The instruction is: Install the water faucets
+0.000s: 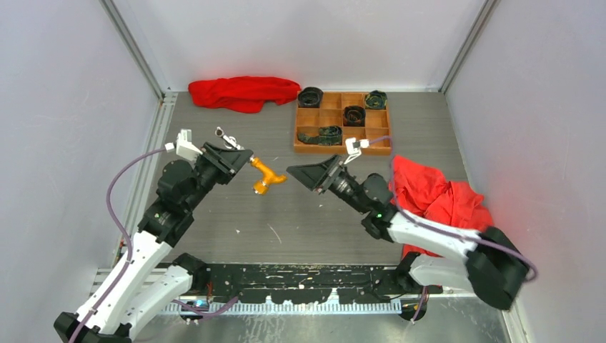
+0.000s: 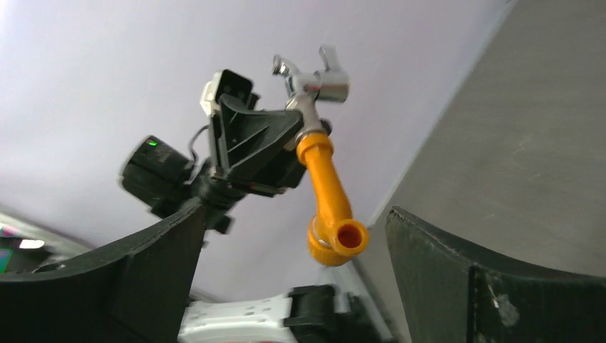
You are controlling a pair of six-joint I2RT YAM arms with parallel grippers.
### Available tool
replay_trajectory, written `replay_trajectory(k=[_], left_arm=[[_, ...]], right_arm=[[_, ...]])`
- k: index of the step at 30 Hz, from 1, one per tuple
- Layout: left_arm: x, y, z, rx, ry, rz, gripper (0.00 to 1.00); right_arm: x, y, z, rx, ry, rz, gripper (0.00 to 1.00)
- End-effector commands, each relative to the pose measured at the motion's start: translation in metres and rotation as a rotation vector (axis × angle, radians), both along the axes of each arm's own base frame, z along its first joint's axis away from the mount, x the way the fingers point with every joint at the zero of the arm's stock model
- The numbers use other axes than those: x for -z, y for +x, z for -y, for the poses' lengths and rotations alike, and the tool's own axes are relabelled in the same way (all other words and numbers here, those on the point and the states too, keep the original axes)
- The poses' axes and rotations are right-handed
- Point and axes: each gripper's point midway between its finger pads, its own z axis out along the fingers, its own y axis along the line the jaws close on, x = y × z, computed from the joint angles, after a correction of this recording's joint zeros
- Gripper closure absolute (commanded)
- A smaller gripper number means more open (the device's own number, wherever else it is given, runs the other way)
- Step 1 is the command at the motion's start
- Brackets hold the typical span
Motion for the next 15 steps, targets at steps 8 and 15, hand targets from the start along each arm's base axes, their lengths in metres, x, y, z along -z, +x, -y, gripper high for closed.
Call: replay_trajectory(k=[8,15], left_arm=[[-0.024,-0.002,-0.004,-0.016,0.121,-0.227,1.00],[-0.021,0.001,0.007,0.031,0.131,-0.299,1.00]], right_arm=[[-0.019,-0.015,0.043,0.462,-1.234,1.189,0.00],[-0.008,-0.026,0.006,0.618,-1.597,1.672,0.00]])
